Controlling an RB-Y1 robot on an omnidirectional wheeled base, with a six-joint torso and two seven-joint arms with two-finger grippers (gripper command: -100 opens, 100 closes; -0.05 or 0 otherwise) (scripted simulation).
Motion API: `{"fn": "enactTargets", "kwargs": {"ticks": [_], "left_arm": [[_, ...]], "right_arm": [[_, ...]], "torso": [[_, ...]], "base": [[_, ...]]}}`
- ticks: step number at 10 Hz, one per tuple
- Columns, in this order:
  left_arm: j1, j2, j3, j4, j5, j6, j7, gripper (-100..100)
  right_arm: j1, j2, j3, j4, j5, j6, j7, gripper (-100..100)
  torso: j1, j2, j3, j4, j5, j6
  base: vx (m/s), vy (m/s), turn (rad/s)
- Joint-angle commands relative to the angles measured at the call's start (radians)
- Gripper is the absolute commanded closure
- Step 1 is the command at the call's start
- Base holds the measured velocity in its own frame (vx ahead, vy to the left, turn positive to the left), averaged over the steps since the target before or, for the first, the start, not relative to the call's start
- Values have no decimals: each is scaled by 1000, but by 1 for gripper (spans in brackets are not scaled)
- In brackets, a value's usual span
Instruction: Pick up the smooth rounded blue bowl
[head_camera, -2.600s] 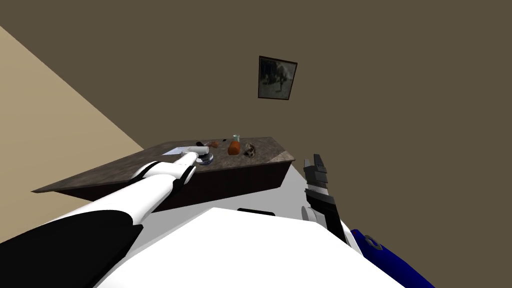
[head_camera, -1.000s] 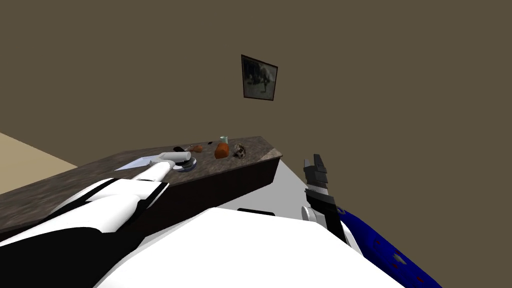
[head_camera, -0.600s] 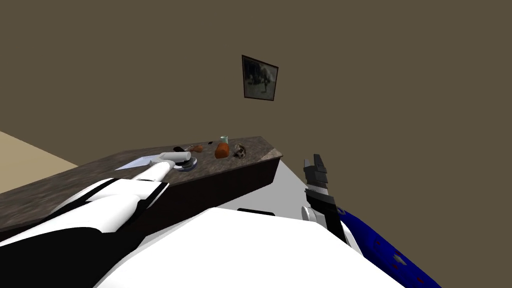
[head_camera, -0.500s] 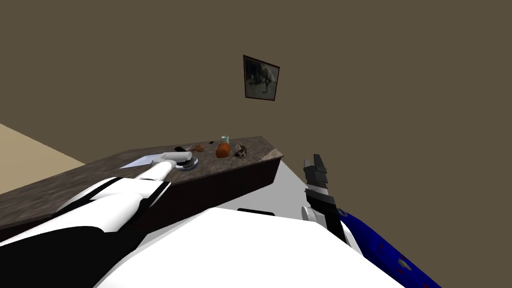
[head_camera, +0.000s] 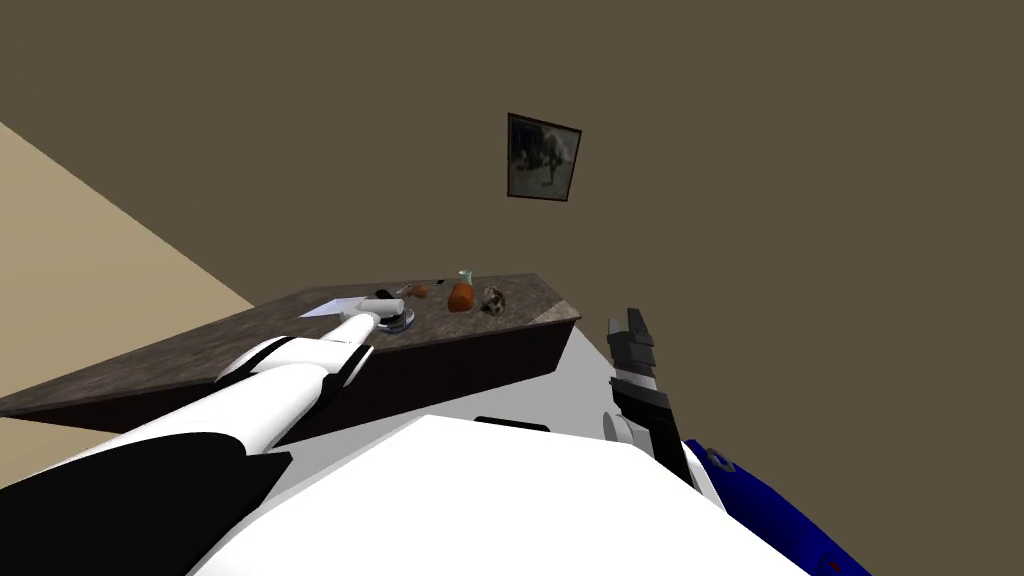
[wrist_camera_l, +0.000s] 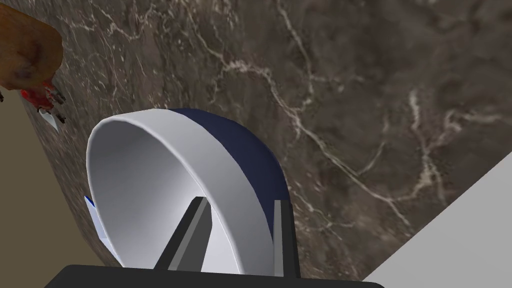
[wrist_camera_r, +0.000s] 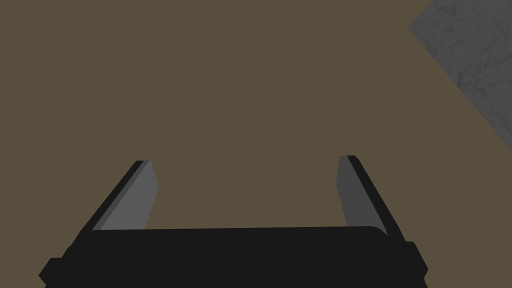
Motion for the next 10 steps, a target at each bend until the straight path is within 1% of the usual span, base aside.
{"fn": "enactTargets", "kwargs": {"ticks": [1, 2, 3, 4, 5, 6, 7, 8, 9, 10], "left_arm": [[-39, -13, 6, 19, -11, -1, -17, 100], [-78, -43, 6, 54, -41, -6, -29, 100], [-79, -43, 6, 47, -41, -6, -29, 100], [-88, -43, 6, 54, -41, -6, -29, 100], [-123, -72, 6, 88, -71, -11, -42, 100], [-138, -72, 6, 90, -71, -11, -42, 100], [-179, -102, 6, 125, -101, -16, -54, 100], [-164, -102, 6, 83, -101, -16, -54, 100], [-187, -102, 6, 95, -101, -16, -54, 100], [-187, -102, 6, 95, -101, -16, -54, 100]], "right_arm": [[0, 0, 0, 0, 0, 0, 0, 0], [0, 0, 0, 0, 0, 0, 0, 0], [0, 0, 0, 0, 0, 0, 0, 0], [0, 0, 0, 0, 0, 0, 0, 0], [0, 0, 0, 0, 0, 0, 0, 0], [0, 0, 0, 0, 0, 0, 0, 0], [0, 0, 0, 0, 0, 0, 0, 0], [0, 0, 0, 0, 0, 0, 0, 0], [0, 0, 0, 0, 0, 0, 0, 0], [0, 0, 0, 0, 0, 0, 0, 0]], "torso": [[0, 0, 0, 0, 0, 0], [-1, 0, 0, 0, 0, 1], [0, 1, 0, 0, 0, 0], [-1, 1, 1, 1, -1, 1], [-2, 0, 1, 1, -1, 2], [-1, 1, 1, 1, -1, 1], [-2, 1, 1, 1, -2, 2], [-2, 1, 1, 1, -2, 1], [-2, 2, 2, 2, -3, 2], [-3, 2, 2, 2, -3, 3]], "base": [[-1, 4, 111], [-2, 12, 164], [-2, 6, 91], [0, 0, 0], [2, 11, 158], [1, 4, 109], [2, 11, 164], [-2, 5, 103], [0, 0, 0], [1, 3, -25]]}}
